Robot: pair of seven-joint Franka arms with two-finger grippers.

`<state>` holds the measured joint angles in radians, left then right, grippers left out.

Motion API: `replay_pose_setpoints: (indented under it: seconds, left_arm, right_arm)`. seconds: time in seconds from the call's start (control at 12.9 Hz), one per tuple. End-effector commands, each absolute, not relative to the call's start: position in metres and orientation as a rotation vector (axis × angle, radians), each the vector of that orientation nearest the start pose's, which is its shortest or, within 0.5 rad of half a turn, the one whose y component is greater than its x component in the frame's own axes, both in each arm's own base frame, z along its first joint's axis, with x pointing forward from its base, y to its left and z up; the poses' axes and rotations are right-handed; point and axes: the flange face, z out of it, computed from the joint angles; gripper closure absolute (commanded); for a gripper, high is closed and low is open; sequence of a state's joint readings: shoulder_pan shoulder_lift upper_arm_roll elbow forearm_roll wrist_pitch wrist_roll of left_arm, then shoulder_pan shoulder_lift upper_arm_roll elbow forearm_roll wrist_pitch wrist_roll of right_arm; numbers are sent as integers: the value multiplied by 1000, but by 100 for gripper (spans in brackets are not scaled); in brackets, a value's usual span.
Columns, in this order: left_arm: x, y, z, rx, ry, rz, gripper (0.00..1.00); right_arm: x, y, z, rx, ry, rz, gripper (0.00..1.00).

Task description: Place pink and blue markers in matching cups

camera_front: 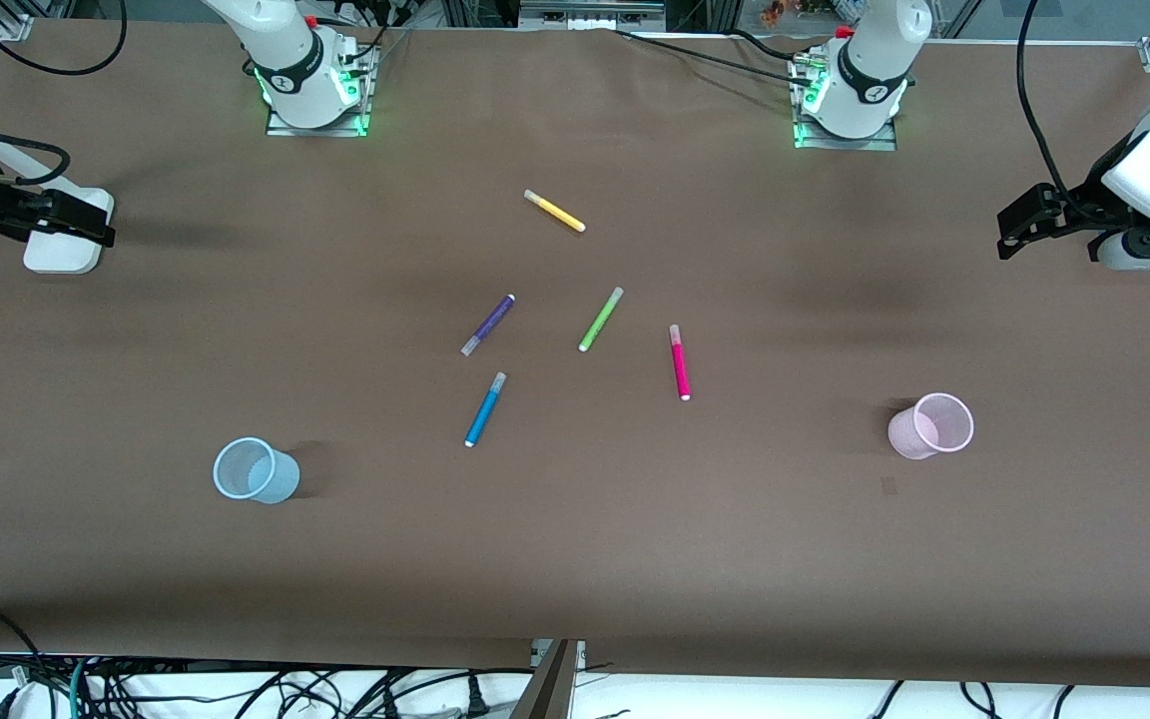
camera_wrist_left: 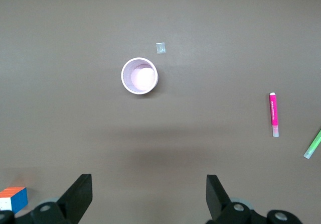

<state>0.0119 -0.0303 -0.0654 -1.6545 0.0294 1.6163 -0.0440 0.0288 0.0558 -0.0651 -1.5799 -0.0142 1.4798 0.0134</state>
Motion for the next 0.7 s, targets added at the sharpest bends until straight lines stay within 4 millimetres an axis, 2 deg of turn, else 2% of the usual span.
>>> replay_pose_setpoints:
  seconds: [0.0,0.62]
  left_arm:
    - [547,-27,608,-3088,22,15,0]
    - [546,-39,613,-3101,37,25,0]
  right_arm:
    - [558,-19,587,-3148,98,264,0]
    - [558,-18,584,-3145,95,285,0]
